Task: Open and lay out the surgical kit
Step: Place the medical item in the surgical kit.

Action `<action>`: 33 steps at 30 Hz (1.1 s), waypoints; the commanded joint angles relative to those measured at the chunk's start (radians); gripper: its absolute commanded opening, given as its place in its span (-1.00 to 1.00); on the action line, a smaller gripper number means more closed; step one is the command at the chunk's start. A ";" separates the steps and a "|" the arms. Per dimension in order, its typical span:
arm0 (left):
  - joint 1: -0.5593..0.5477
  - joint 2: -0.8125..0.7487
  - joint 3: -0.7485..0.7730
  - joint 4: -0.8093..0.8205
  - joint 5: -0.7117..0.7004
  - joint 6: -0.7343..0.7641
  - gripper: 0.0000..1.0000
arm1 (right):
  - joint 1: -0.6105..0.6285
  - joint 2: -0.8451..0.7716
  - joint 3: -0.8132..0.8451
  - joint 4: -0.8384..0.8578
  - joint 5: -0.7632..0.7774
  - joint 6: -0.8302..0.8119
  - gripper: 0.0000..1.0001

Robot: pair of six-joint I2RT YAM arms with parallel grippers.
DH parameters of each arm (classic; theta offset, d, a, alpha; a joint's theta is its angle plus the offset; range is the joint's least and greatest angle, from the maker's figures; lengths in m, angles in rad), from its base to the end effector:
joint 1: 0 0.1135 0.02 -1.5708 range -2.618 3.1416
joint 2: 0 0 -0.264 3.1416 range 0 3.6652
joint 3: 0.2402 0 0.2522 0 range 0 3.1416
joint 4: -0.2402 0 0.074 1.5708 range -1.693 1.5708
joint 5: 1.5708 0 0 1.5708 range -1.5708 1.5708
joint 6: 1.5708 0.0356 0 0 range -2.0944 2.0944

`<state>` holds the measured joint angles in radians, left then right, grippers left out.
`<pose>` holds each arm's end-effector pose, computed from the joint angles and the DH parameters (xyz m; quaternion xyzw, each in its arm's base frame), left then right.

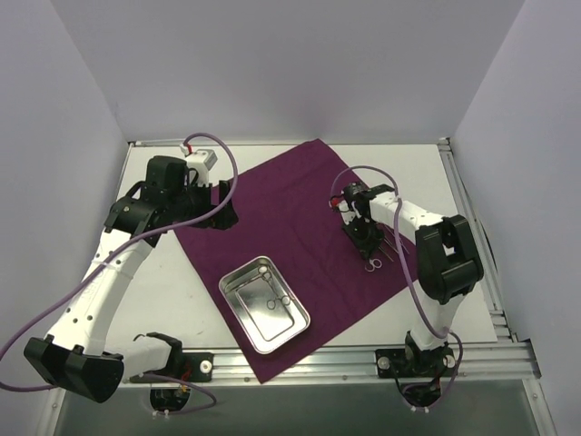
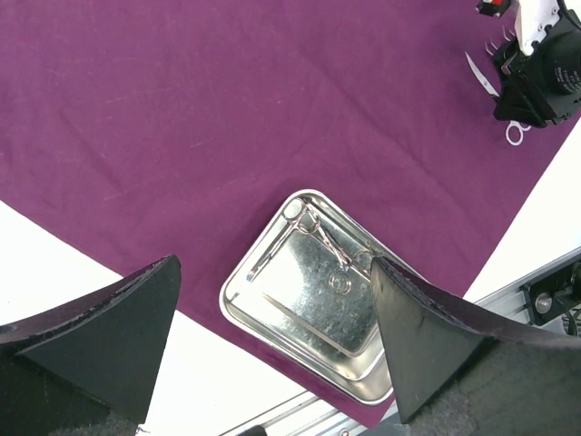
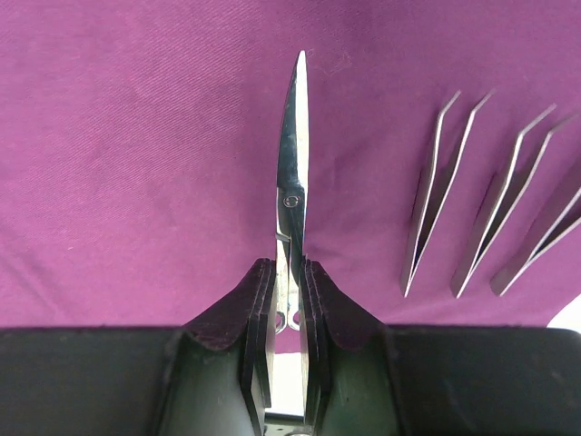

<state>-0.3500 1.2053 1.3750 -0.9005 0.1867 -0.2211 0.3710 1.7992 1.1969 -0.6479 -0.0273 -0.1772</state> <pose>0.2214 -0.0879 0.3878 0.0965 0.9048 -0.1960 0.3656 0.3260 0.1279 0.1773 -0.2693 0.9497 0.0288 0.1575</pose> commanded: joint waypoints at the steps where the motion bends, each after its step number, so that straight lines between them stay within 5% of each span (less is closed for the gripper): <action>1: 0.017 0.005 0.032 0.009 -0.001 0.016 0.88 | -0.021 0.025 0.000 -0.036 0.003 -0.045 -1.00; 27: 0.026 0.051 0.039 0.011 0.013 0.011 0.87 | -0.023 0.094 0.004 -0.013 -0.022 -0.039 -0.95; 33: 0.026 0.057 0.038 0.000 0.000 0.011 0.88 | -0.014 0.097 0.007 -0.015 -0.005 -0.028 -0.73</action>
<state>-0.3305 1.2629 1.3758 -0.9009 0.1932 -0.2222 0.3435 1.8771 1.1934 -0.6350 -0.0418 -0.2104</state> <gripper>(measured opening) 0.938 0.139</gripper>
